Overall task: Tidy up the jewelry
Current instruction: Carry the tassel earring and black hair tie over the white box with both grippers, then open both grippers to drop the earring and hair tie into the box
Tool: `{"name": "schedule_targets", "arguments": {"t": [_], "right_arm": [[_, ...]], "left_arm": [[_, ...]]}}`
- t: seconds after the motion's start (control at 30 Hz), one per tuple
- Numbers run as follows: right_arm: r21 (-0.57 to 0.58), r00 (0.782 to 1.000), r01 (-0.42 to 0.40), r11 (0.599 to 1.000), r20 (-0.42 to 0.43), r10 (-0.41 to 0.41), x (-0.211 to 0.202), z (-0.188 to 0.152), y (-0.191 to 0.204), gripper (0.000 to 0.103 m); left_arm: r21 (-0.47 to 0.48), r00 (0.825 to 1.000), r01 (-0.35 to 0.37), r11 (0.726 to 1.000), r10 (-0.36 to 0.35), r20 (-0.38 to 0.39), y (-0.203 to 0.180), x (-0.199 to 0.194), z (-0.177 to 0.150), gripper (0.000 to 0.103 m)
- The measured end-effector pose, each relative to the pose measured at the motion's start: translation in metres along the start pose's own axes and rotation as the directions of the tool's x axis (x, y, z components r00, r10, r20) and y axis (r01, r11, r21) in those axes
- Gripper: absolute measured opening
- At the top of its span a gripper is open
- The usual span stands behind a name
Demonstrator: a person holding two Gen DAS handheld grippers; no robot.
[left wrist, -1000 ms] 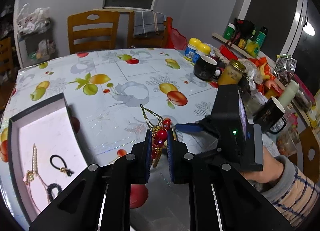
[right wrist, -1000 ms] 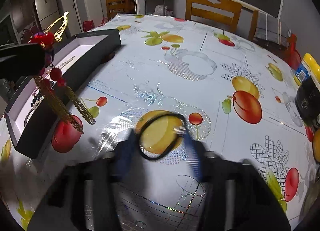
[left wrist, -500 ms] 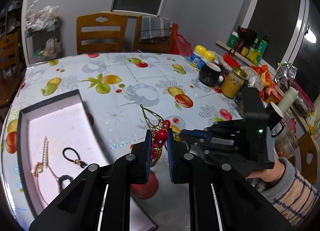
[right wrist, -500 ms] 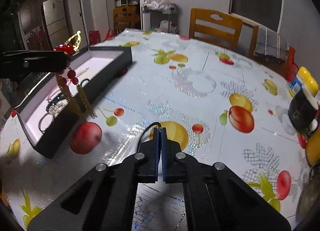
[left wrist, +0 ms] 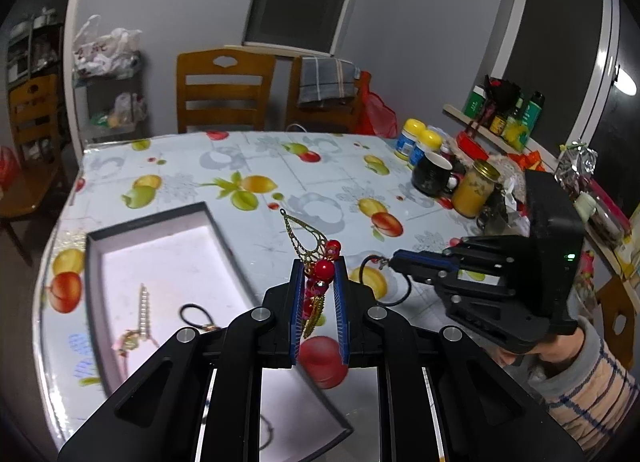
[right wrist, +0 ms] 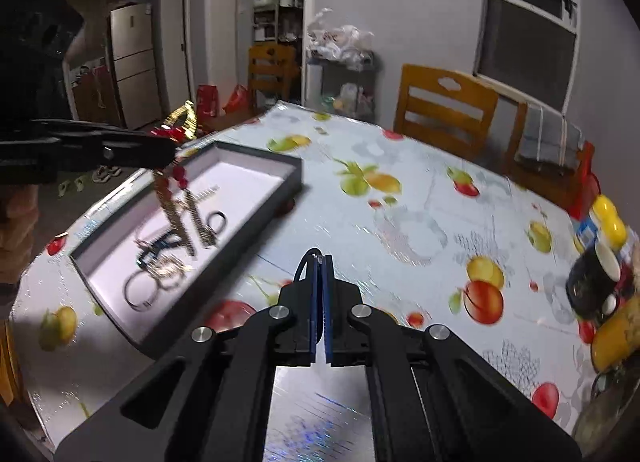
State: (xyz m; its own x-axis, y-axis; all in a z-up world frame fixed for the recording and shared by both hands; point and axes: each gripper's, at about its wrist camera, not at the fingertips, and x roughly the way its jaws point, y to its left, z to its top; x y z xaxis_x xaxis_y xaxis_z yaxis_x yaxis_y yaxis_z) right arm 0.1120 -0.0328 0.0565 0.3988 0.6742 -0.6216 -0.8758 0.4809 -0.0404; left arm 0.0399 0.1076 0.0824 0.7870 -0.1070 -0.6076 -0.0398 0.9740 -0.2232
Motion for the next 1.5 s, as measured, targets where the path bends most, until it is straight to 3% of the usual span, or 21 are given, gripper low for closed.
{"name": "schedule_targets", "arguments": {"t": [0.33,0.7,1.2,1.5], "right_arm": [[-0.086,0.997,-0.071,0.994,0.017,0.072,0.020,0.033,0.060,0.002],[-0.134,0.991,-0.137,0.981,-0.028,0.135,0.055,0.040,0.108,0.002],[-0.118,0.980,-0.151,0.981,-0.147,0.133,0.108,0.017,0.120,0.002],[-0.083,0.979,-0.167,0.982,-0.129,0.156,0.103,0.009,0.110,0.006]], "left_arm": [[-0.058,0.998,-0.063,0.996,0.064,0.016,0.039,-0.025,-0.005,0.015],[-0.117,0.994,-0.111,0.987,0.111,-0.005,0.080,-0.030,-0.022,0.015],[-0.122,0.993,-0.100,0.988,0.090,-0.080,0.101,0.009,-0.024,0.015],[-0.087,0.983,-0.130,0.988,0.117,-0.143,0.105,0.040,-0.017,0.015]]}}
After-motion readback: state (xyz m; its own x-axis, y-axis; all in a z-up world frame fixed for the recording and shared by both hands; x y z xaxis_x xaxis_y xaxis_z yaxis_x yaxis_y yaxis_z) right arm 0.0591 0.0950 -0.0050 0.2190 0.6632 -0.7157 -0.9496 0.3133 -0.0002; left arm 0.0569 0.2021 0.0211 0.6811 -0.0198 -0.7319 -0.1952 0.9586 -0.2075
